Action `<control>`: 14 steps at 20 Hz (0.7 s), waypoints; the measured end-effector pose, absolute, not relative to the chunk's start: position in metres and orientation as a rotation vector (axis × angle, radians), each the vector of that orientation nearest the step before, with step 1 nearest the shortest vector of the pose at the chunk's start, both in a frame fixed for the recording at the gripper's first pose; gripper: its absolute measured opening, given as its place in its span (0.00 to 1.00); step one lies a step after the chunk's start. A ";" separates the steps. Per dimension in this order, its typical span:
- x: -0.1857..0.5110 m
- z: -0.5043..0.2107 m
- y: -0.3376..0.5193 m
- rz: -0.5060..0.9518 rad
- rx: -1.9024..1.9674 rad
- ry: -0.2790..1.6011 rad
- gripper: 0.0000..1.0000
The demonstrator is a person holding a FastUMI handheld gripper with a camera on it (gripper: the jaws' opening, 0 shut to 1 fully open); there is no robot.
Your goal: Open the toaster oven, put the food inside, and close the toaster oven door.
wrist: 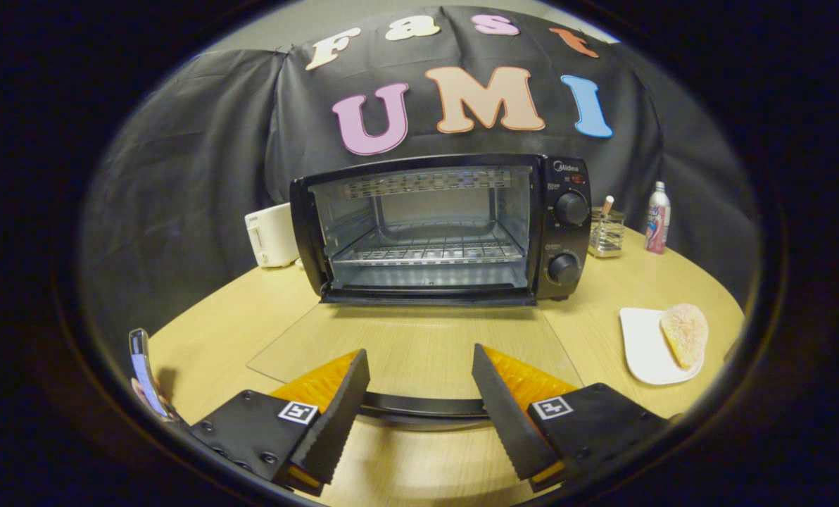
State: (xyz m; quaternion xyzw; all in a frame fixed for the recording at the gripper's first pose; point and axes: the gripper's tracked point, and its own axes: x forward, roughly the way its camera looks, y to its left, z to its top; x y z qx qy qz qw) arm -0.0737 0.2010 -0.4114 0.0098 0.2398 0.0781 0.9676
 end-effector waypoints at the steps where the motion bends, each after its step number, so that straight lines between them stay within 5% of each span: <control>1: -0.075 -0.412 0.200 0.159 0.021 0.481 0.95; 9: -0.081 -0.385 0.194 0.206 0.070 0.443 0.95; 14: -0.070 -0.342 0.126 0.091 0.074 0.385 0.95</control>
